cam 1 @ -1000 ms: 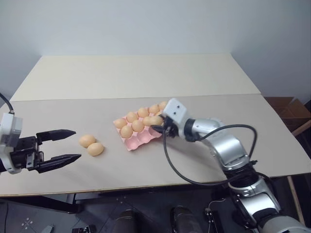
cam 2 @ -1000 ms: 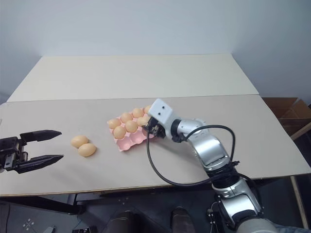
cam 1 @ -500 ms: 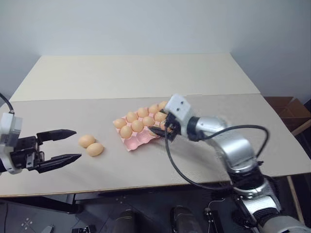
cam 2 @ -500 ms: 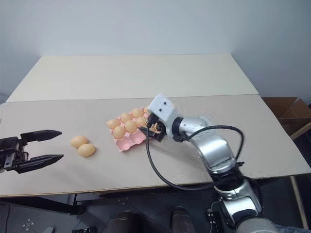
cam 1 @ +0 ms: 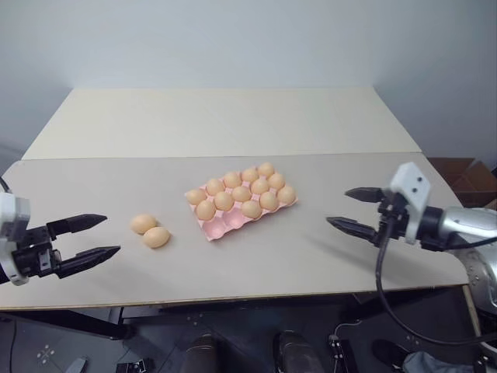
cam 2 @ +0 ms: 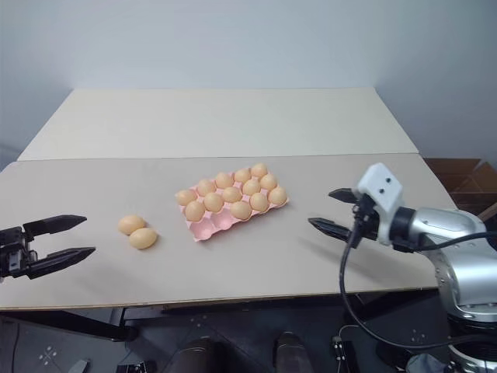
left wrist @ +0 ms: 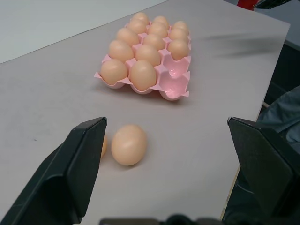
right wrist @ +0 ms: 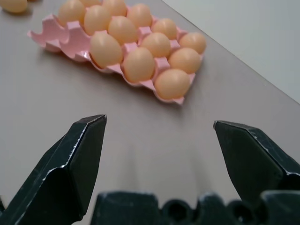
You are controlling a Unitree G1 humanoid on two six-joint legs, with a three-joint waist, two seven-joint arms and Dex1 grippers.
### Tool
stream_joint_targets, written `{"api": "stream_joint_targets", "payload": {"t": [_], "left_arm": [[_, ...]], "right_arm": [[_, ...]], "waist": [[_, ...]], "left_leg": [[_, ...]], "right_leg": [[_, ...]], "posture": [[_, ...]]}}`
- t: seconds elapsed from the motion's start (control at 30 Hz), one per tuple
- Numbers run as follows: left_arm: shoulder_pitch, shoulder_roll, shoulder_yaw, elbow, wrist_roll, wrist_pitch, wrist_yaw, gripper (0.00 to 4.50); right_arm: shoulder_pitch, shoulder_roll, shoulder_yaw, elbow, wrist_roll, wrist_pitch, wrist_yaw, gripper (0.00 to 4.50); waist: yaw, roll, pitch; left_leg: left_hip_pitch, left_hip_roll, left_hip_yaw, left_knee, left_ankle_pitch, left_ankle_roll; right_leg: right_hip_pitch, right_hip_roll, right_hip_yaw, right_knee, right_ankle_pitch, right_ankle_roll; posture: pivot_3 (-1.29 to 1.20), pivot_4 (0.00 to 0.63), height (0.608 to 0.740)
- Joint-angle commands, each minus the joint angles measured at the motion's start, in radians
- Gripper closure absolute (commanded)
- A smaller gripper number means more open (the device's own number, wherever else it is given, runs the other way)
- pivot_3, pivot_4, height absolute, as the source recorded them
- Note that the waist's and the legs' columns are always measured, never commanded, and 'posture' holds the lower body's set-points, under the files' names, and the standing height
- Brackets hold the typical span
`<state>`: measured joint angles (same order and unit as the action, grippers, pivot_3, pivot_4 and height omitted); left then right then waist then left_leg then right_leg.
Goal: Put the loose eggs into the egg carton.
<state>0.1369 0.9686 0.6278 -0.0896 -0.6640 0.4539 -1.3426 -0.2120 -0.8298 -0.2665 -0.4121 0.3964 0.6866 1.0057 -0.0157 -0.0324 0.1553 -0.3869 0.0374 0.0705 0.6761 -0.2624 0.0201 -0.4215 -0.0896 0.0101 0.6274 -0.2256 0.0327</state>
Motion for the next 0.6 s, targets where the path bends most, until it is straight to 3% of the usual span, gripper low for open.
{"api": "stream_joint_targets", "payload": {"t": [0.03, 0.27, 0.6], "left_arm": [[-0.012, -0.019, -0.026, 0.003, 0.039, -0.055, 0.035, 0.00], [-0.138, -0.076, -0.232, 0.052, 0.222, -0.198, 0.164, 0.00], [-0.272, -0.091, -0.434, 0.156, 0.360, -0.263, 0.191, 0.00]], "right_arm": [[-0.005, -0.013, -0.017, 0.009, 0.014, -0.070, 0.007, 0.21], [-0.044, -0.020, -0.008, 0.016, 0.041, -0.067, -0.021, 0.21], [-0.035, -0.031, -0.033, -0.039, 0.090, -0.029, -0.059, 0.21]], "waist": [[-0.003, 0.000, 0.000], [0.009, 0.000, 0.000], [0.013, 0.000, 0.000]], "left_leg": [[0.000, 0.001, 0.000, 0.000, 0.000, 0.000], [0.000, 0.000, 0.000, 0.000, 0.000, 0.000], [-0.002, -0.001, 0.000, 0.001, 0.000, 0.000]], "right_leg": [[0.000, 0.000, 0.001, 0.001, 0.000, 0.000], [0.000, 0.001, 0.001, 0.000, 0.000, 0.000], [-0.001, -0.001, 0.001, -0.001, 0.002, 0.002]], "posture": [[0.00, 0.150, 0.740], [0.00, 0.150, 0.740], [0.00, 0.150, 0.740]]}}
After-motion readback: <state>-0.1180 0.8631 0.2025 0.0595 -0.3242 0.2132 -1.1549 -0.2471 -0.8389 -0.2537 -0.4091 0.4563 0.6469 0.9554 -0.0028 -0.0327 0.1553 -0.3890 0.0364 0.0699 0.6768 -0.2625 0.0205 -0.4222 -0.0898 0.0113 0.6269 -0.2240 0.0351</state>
